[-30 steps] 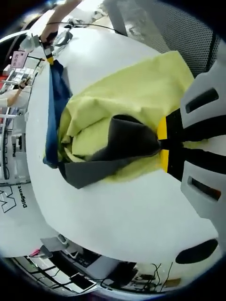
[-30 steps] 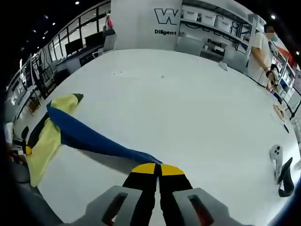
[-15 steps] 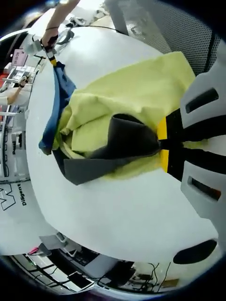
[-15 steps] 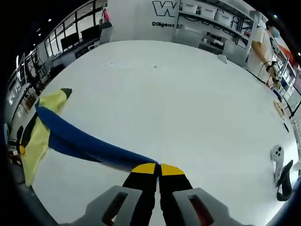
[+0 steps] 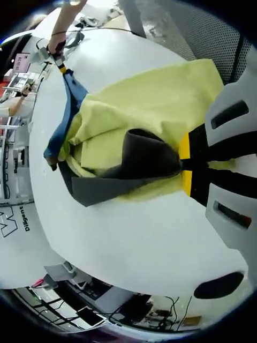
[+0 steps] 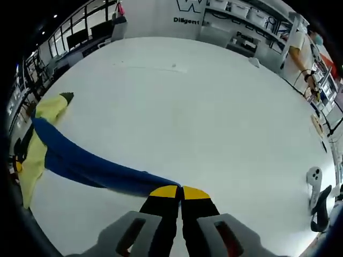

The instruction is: Fold the garment on the visible template until the final outline fits inside the template.

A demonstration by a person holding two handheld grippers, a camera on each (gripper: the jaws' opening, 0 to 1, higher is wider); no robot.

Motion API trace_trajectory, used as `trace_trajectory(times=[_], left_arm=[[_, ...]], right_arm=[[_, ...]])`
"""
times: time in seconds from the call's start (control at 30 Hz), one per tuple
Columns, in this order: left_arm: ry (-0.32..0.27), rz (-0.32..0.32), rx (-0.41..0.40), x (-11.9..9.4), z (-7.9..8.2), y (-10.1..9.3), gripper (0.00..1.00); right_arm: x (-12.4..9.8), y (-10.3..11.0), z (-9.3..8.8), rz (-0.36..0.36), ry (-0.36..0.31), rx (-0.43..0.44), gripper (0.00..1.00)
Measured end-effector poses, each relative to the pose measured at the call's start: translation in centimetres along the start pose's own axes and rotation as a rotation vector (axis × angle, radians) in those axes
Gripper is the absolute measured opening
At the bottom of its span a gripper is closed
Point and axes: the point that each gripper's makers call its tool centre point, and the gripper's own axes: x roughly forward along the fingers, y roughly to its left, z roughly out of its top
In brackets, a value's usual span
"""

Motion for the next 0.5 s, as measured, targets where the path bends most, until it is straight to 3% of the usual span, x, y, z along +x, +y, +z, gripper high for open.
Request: trace_trajectory(times=[0.5], left_arm=[[0.017,0.017,0.016,0.0,-0.2,0.1,0.02]], right_arm=[[0.9,-1.0,-1.1,-0.039,0.05,0.011,0.0]])
